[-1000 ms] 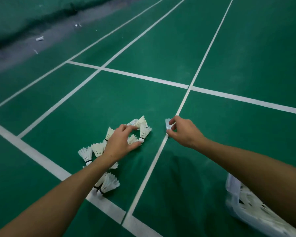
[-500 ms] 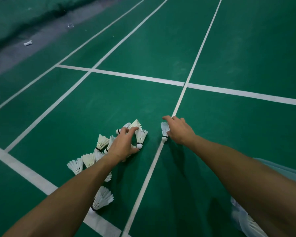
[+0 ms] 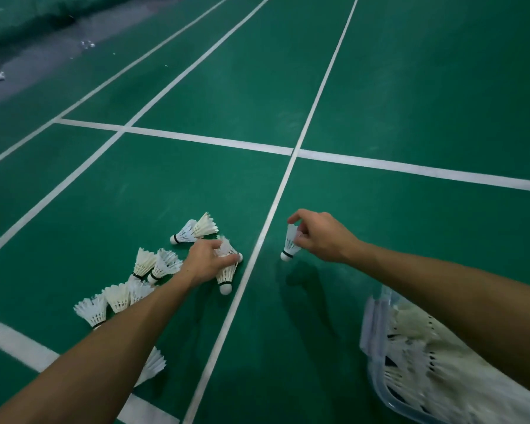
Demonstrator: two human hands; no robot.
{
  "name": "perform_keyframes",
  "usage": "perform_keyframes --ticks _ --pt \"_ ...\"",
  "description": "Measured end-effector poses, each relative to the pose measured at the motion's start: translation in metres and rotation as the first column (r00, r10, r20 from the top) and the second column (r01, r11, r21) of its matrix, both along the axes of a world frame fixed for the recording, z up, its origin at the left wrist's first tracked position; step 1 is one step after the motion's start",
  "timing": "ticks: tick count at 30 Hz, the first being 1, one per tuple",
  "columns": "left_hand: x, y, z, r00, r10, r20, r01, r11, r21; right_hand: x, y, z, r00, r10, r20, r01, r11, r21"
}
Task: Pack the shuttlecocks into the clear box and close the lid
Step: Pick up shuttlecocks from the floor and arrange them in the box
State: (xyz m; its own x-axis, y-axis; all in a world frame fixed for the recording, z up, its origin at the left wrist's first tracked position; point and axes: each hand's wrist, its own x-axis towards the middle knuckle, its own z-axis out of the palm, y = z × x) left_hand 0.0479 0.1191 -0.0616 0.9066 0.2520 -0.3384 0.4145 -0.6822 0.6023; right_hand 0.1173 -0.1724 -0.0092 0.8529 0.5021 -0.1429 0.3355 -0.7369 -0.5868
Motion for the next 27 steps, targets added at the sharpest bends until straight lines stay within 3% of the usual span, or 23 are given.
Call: perform_keyframes --ticks 3,7,11,16,20,27 --pt "-0.005 -0.012 0.011 0.999 -0.011 0.032 0.013 0.998 -0.055 -0.011 -0.045 0.033 0.998 -0.048 0.033 0.046 0.998 0.048" --pt "-0.020 -0.053 0.052 0.971 -0.186 0.148 0.195 0.980 -0.048 -0.037 -0.115 0.083 0.988 -0.129 0.083 0.127 0.991 0.035" --pt "-0.023 -0.112 0.096 0.913 -0.301 0.275 0.317 0.948 -0.016 -0.069 -0.182 0.125 0.970 -0.209 0.123 0.214 0.976 -0.028" --pt "-0.036 -0.202 0.145 0.805 -0.410 0.430 0.477 0.877 -0.057 -0.125 -0.246 0.159 0.915 -0.369 0.164 0.372 0.928 0.017" --pt "-0.050 -0.258 0.169 0.746 -0.440 0.500 0.560 0.821 -0.113 -0.172 -0.273 0.162 0.876 -0.463 0.135 0.456 0.886 0.080" --pt "-0.065 -0.279 0.159 0.761 -0.367 0.535 0.555 0.795 -0.245 -0.220 -0.244 0.094 0.887 -0.459 -0.053 0.462 0.875 0.146"
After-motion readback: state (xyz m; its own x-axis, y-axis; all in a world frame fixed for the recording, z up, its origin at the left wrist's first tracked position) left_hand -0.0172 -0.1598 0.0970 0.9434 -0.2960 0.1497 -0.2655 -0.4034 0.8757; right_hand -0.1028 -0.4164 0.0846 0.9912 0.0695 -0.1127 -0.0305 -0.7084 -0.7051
